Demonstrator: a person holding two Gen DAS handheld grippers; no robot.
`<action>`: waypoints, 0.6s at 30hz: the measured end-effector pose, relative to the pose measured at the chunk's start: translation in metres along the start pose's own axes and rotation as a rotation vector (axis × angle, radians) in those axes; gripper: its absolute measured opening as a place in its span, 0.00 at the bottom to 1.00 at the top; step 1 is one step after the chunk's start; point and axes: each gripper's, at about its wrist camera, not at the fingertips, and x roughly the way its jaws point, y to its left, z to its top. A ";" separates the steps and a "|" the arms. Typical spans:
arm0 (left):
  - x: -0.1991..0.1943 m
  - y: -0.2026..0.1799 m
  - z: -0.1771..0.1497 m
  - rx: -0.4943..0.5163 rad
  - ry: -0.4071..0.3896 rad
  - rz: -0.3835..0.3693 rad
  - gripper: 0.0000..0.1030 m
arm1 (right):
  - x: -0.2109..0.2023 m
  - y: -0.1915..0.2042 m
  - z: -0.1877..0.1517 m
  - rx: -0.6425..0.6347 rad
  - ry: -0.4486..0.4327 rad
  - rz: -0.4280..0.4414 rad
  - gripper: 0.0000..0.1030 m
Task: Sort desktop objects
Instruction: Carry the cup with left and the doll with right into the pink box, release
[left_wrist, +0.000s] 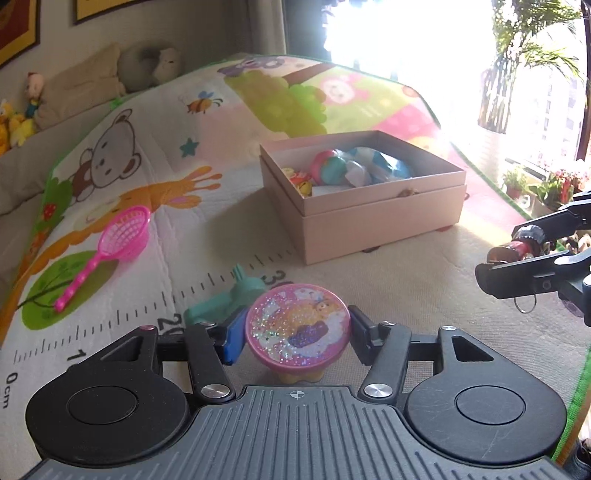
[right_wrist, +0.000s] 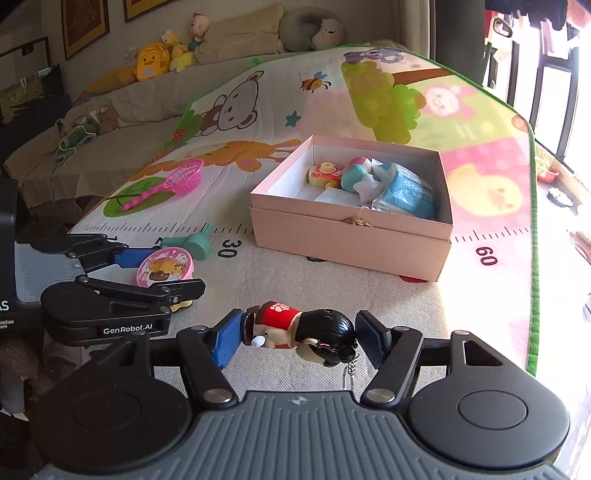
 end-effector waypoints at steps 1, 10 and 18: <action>-0.007 -0.002 0.006 0.017 -0.024 -0.015 0.59 | -0.009 -0.002 0.002 -0.006 -0.015 0.005 0.65; -0.013 -0.021 0.122 0.130 -0.359 -0.008 0.62 | -0.074 -0.040 0.099 -0.002 -0.380 -0.081 0.65; 0.022 0.006 0.091 -0.007 -0.193 -0.065 0.93 | -0.005 -0.067 0.154 0.113 -0.294 -0.017 0.68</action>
